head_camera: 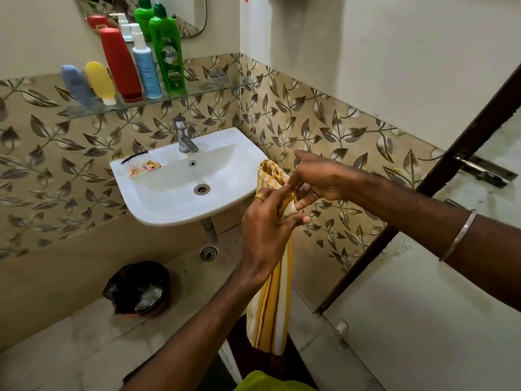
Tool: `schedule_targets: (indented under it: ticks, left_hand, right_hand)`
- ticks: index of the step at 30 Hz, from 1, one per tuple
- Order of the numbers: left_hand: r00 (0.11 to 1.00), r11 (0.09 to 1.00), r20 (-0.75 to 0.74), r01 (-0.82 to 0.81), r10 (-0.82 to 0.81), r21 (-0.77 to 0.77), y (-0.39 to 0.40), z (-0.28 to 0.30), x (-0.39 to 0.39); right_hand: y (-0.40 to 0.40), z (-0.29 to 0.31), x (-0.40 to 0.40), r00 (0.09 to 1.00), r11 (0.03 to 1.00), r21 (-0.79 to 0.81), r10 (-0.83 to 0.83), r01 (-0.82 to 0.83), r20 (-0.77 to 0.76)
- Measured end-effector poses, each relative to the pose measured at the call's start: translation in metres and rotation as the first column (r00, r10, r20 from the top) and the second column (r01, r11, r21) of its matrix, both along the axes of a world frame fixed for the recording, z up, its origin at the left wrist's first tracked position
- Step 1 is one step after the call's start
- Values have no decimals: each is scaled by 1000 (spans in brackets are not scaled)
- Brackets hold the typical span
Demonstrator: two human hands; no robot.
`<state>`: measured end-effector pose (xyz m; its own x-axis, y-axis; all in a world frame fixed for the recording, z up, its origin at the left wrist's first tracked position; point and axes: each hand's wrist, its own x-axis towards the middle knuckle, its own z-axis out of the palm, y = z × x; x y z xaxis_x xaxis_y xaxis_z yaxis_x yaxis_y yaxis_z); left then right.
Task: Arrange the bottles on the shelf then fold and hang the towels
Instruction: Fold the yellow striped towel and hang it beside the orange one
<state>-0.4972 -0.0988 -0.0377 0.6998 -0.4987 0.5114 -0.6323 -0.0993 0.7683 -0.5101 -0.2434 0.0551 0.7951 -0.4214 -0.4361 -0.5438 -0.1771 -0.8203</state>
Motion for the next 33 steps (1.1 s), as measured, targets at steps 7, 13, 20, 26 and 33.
schedule_targets:
  ticks: [7, 13, 20, 26, 33]
  left_hand:
    - [989, 998, 135, -63, 65, -21, 8, 5, 16]
    - [983, 986, -183, -21, -9, -163, 21, 31, 27]
    - [962, 973, -244, 68, -123, -223, 40, 57, 49]
    - [958, 980, -246, 107, -147, -167, 70, 77, 81]
    - [885, 952, -384, 172, -261, -252, 88, 94, 117]
  right_hand:
    - [-5, 7, -5, 999, 997, 67, 33, -34, 12]
    - [-25, -27, -10, 990, 975, -220, 67, -39, 125]
    - [-39, -80, -24, 955, 965, 261, -79, 2, 285]
    - [-26, -83, -30, 891, 946, 313, -66, -88, 450]
    - [-3, -64, -21, 868, 928, 334, -24, -165, 495]
